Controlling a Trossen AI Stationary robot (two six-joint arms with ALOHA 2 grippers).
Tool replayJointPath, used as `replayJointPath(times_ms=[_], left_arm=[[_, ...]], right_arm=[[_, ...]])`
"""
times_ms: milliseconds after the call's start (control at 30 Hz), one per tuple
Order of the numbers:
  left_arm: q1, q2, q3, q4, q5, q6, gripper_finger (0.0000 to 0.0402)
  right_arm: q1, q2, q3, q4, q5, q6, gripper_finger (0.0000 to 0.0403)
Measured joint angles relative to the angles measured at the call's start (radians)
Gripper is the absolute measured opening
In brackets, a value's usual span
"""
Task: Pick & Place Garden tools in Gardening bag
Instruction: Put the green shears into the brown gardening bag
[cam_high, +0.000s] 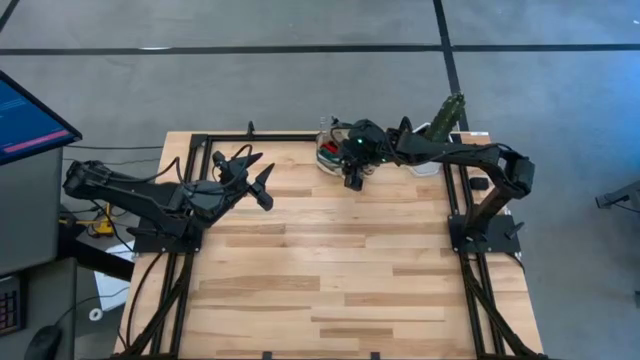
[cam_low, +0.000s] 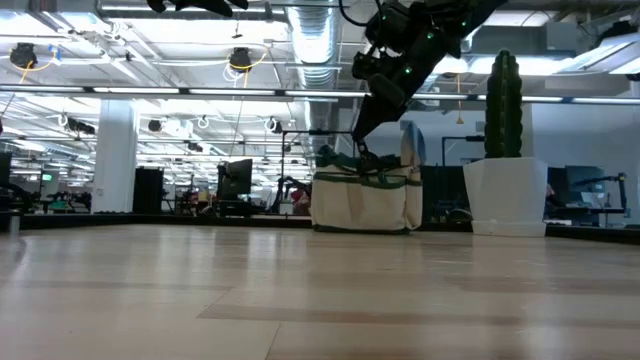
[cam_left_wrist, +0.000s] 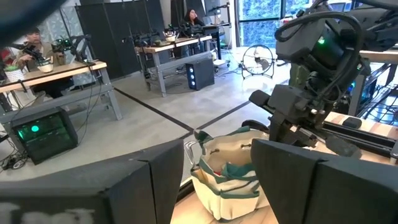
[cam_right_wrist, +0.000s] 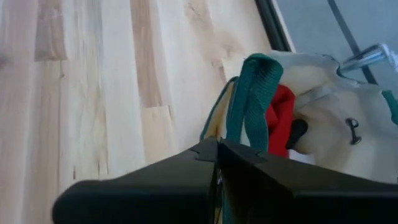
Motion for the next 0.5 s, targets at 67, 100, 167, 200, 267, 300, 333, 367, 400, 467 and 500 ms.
replayJointPath(times_ms=[67, 100, 167, 200, 267, 300, 333, 367, 400, 467, 500], left_arm=[[0.000, 0.000, 0.000, 0.000, 0.000, 0.000, 0.0176], [0.000, 0.000, 0.000, 0.000, 0.000, 0.000, 0.0176], [0.000, 0.000, 0.000, 0.000, 0.000, 0.000, 0.0176], [0.000, 0.000, 0.000, 0.000, 0.000, 0.000, 0.0176], [0.000, 0.000, 0.000, 0.000, 0.000, 0.000, 0.0176], [0.000, 0.000, 0.000, 0.000, 0.000, 0.000, 0.0176], [0.000, 0.000, 0.000, 0.000, 0.000, 0.000, 0.0176], [0.000, 0.000, 0.000, 0.000, 0.000, 0.000, 0.0176], [0.000, 0.000, 0.000, 0.000, 0.000, 0.000, 0.0176], [0.000, 0.000, 0.000, 0.000, 0.000, 0.000, 0.0176], [0.000, 0.000, 0.000, 0.000, 0.000, 0.000, 0.0176]], right_arm=[[-0.006, 0.000, 0.000, -0.004, -0.017, -0.003, 0.0002], [-0.010, 0.000, 0.000, -0.002, -0.026, -0.003, 0.0002], [-0.011, 0.001, 0.000, 0.004, -0.032, -0.010, 0.0001], [-0.011, 0.001, 0.000, 0.005, -0.034, -0.023, 0.0001], [-0.011, 0.001, -0.001, 0.006, -0.053, -0.049, 0.0001], [-0.012, 0.001, -0.001, 0.003, -0.069, -0.063, 0.0001], [-0.014, 0.001, -0.001, 0.000, -0.087, -0.077, 0.0001], [-0.016, 0.001, -0.001, -0.004, -0.102, -0.085, 0.0001], [-0.017, 0.001, -0.001, -0.009, -0.118, -0.091, 0.0001], [-0.025, 0.001, -0.001, -0.024, -0.135, -0.107, 0.0001], [-0.027, 0.001, -0.001, -0.030, -0.138, -0.110, 0.0001]])
